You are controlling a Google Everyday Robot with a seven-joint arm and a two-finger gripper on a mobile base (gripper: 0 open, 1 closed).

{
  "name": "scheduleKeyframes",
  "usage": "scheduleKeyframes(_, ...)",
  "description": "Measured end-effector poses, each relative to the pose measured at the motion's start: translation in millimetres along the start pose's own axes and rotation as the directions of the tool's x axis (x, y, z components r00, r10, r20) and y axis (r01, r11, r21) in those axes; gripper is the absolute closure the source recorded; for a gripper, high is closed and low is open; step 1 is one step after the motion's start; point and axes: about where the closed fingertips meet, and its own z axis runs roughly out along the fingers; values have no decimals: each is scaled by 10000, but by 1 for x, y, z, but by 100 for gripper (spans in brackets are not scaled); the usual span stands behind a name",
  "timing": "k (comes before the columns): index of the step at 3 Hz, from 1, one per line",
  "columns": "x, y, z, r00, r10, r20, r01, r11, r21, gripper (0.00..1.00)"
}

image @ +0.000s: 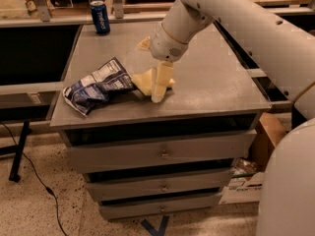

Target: Move sponge near blue chip bag

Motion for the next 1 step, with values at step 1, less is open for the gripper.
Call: scheduleKeyframes(1,0,0,0,10000,0,0,0,10000,-1,0)
